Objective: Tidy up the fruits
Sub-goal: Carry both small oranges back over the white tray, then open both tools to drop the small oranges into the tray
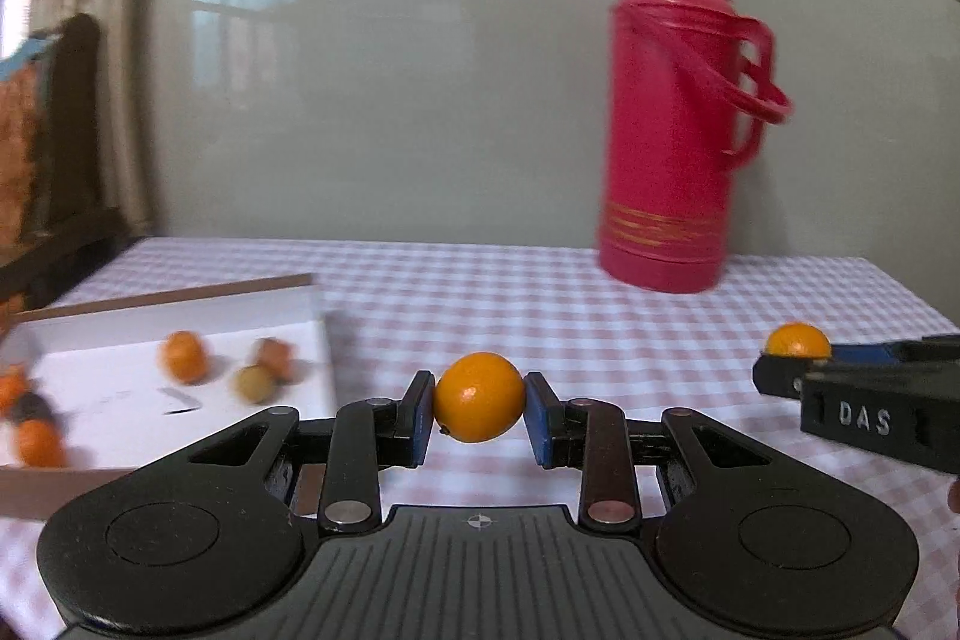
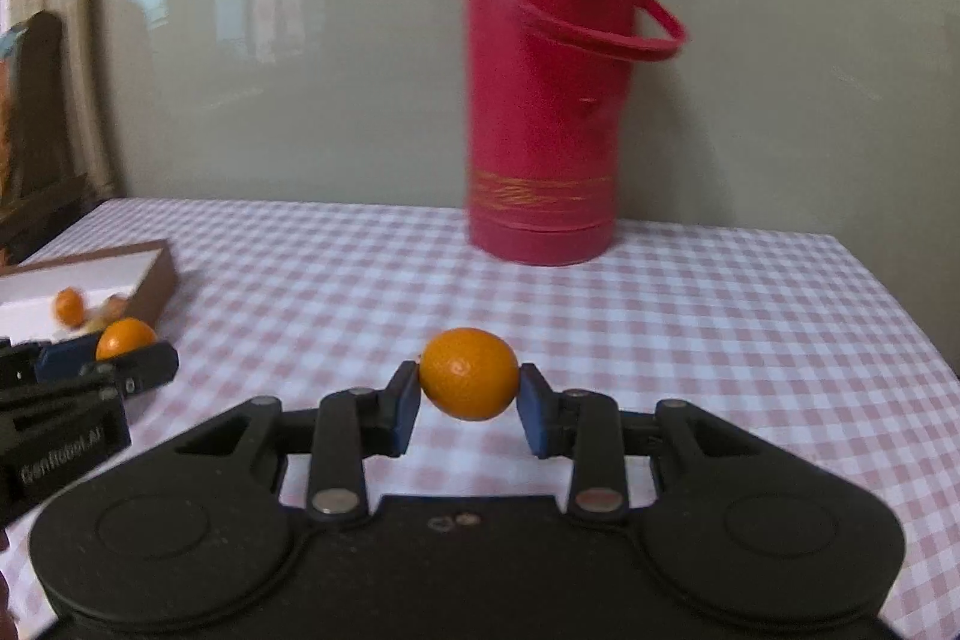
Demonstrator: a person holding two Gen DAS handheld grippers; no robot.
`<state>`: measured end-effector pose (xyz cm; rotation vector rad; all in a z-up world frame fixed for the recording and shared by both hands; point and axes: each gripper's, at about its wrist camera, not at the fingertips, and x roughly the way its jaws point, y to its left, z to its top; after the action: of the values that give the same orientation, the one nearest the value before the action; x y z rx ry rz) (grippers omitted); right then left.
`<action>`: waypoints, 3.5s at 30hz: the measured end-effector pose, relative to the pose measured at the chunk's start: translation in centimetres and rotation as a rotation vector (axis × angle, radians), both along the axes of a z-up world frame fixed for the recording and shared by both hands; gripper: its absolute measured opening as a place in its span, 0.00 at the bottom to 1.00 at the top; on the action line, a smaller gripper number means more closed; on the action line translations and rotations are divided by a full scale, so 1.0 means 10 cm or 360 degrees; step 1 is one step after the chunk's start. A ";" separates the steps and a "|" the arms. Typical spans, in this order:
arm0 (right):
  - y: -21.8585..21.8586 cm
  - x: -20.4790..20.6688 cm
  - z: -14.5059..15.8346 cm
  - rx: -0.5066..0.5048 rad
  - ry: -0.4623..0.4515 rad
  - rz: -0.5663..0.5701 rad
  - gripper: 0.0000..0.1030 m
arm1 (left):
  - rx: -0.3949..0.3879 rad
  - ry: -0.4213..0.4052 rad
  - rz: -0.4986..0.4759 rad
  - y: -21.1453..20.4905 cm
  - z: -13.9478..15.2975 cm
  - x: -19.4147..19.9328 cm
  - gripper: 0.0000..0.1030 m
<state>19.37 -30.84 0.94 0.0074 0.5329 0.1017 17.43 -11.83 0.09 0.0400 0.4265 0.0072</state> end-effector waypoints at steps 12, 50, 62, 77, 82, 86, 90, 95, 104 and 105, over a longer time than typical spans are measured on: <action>0.64 -0.10 0.17 0.0070 -0.0094 0.0376 0.25 | 0.0125 -0.0055 0.0243 0.60 0.07 -0.40 0.31; 1.86 -0.24 0.36 0.0013 -0.0227 0.0766 0.25 | 0.0124 -0.0127 0.0511 1.75 0.22 -0.69 0.31; 2.27 -0.20 0.36 0.0001 -0.0237 0.0823 0.25 | 0.0133 -0.0123 0.0535 2.13 0.26 -0.68 0.31; 2.45 0.12 0.43 0.0021 -0.0277 0.0736 0.25 | 0.0155 -0.0150 0.0502 2.32 0.34 -0.15 0.31; 2.45 0.28 0.42 0.0014 -0.0270 0.0691 0.25 | 0.0151 -0.0152 0.0476 2.33 0.33 0.03 0.31; 2.40 0.45 0.38 0.0031 -0.0247 0.0649 0.25 | 0.0163 -0.0143 0.0467 2.36 0.31 0.16 0.31; 2.41 0.61 0.33 0.0020 -0.0230 0.0642 0.26 | 0.0145 -0.0122 0.0487 2.45 0.27 0.29 0.31; 2.46 0.80 0.26 0.0017 -0.0195 0.0643 0.26 | 0.0133 -0.0077 0.0496 2.56 0.20 0.48 0.31; 2.50 1.17 0.12 0.0004 -0.0084 0.0633 0.26 | 0.0067 0.0015 0.0542 2.82 0.11 0.78 0.31; 2.50 1.21 0.11 0.0009 -0.0069 0.0629 0.26 | 0.0066 0.0017 0.0547 2.83 0.10 0.81 0.31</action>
<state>31.51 -5.82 2.03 -0.0951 0.4854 0.4880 25.50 16.51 1.09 0.0074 0.4398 0.3547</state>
